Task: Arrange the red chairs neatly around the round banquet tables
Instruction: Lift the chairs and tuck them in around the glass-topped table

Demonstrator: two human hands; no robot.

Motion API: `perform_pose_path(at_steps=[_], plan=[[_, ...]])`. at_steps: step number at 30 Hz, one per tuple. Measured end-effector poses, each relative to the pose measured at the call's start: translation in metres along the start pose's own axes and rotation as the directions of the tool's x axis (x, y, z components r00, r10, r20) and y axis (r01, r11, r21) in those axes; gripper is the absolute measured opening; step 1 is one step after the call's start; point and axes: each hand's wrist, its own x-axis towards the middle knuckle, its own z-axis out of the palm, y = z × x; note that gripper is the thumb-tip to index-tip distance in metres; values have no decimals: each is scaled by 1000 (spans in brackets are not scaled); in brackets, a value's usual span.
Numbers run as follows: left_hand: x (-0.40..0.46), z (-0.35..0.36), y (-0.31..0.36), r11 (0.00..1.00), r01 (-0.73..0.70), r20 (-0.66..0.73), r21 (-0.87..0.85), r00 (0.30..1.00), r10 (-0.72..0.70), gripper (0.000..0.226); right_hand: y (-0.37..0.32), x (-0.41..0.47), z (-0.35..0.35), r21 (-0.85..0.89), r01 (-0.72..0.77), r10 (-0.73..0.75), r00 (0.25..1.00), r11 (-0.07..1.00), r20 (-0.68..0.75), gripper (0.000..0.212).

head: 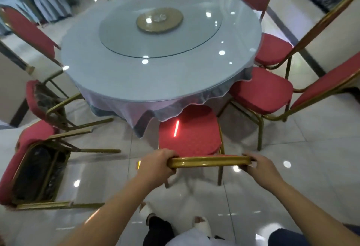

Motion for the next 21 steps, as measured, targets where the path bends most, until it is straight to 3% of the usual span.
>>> perform_pose_path(at_steps=[4,6,10,12,17,21], plan=[[15,8,18,998,11,17,-55,1000,-10,29,-39,-17,-21,-83,230,-235,970,970,-59,44],[16,8,18,995,4,52,-103,999,2,32,-62,-23,-24,-103,300,-295,953,948,67,44],[2,2,-1,965,60,117,-255,993,-31,74,-119,-26,-7,-123,451,-421,883,884,206,45],[-14,1,-20,947,149,93,-285,988,-127,84,-148,-25,6,-96,491,-459,856,866,237,43],[-82,-5,-89,709,457,81,-537,865,-496,78,-218,-16,49,-27,563,-519,777,826,356,47],[-138,-11,-153,464,541,99,-702,719,-688,71,-268,-14,99,-4,599,-529,711,801,464,46]])
